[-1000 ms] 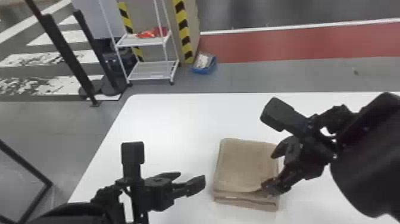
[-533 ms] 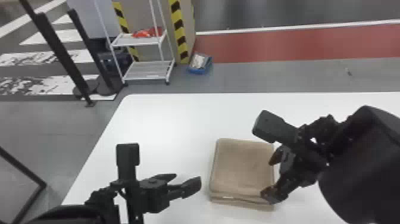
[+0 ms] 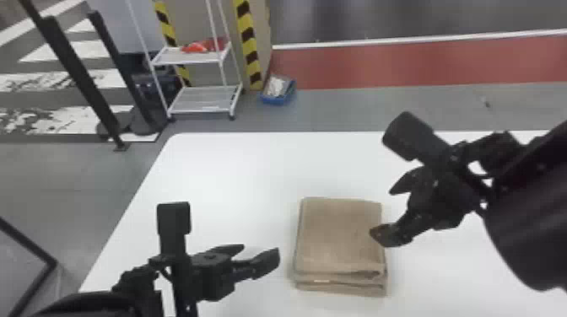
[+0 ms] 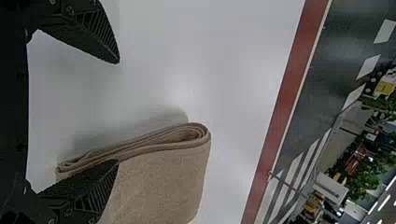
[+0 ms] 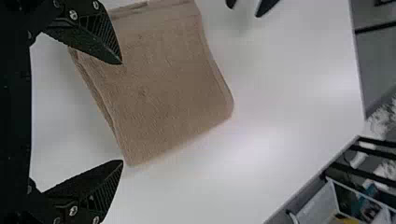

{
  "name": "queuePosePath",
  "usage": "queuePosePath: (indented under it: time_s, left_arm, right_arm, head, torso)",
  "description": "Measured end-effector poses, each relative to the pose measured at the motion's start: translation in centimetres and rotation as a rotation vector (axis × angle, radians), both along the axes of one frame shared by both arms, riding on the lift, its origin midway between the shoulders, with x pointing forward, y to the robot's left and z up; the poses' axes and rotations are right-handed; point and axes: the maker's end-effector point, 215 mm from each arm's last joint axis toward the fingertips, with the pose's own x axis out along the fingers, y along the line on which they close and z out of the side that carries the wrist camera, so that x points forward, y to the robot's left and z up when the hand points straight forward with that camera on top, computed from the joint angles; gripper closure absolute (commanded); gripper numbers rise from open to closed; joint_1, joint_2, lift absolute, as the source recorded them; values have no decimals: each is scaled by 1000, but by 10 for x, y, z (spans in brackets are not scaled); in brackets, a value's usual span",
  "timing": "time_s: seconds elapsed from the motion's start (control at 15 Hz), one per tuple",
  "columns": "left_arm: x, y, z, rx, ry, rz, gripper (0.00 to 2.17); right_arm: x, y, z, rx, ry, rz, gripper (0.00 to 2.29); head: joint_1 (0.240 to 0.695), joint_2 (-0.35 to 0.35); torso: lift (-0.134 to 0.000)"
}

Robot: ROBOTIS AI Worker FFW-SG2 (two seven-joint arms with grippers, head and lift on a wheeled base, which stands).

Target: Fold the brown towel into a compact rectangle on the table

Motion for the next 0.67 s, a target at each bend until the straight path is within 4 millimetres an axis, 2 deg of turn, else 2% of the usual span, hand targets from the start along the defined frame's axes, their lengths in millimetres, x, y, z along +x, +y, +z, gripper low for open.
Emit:
queuePosePath:
  time_s: [0.07, 0.13, 0.27, 0.33, 0.4, 0.47, 0.53, 0.67]
  left_arm:
    - [3, -1, 5, -5, -13, 9, 134]
    - [5, -3, 11, -10, -31, 15, 130]
    - [24, 0, 37, 9, -153, 64, 120]
    - [38, 4, 58, 28, -258, 108, 117]
    - [50, 8, 88, 41, -398, 165, 113]
    - [54, 10, 113, 46, -512, 212, 113]
    - [53, 10, 137, 48, -627, 254, 113]
    - [39, 8, 162, 46, -765, 315, 113]
  right_arm:
    - [11, -5, 15, 73, -29, -76, 87]
    - [18, -13, 21, 129, -49, -151, 87]
    - [27, -35, 11, 221, -96, -311, 87]
    - [28, -46, 2, 248, -119, -374, 87]
    - [26, -59, -9, 279, -154, -441, 87]
    - [24, -68, -13, 311, -199, -487, 87]
    - [23, -74, -14, 358, -256, -521, 87]
    - [17, -79, -10, 420, -368, -560, 87]
  head:
    - [695, 154]
    - [695, 145]
    - [695, 107]
    - [695, 97]
    - [695, 89]
    - [695, 80]
    - [695, 71]
    - [695, 60]
  torso:
    - [-124]
    - [-124]
    - [-124]
    - [-124]
    - [-124]
    - [-124]
    - [-124]
    - [-124]
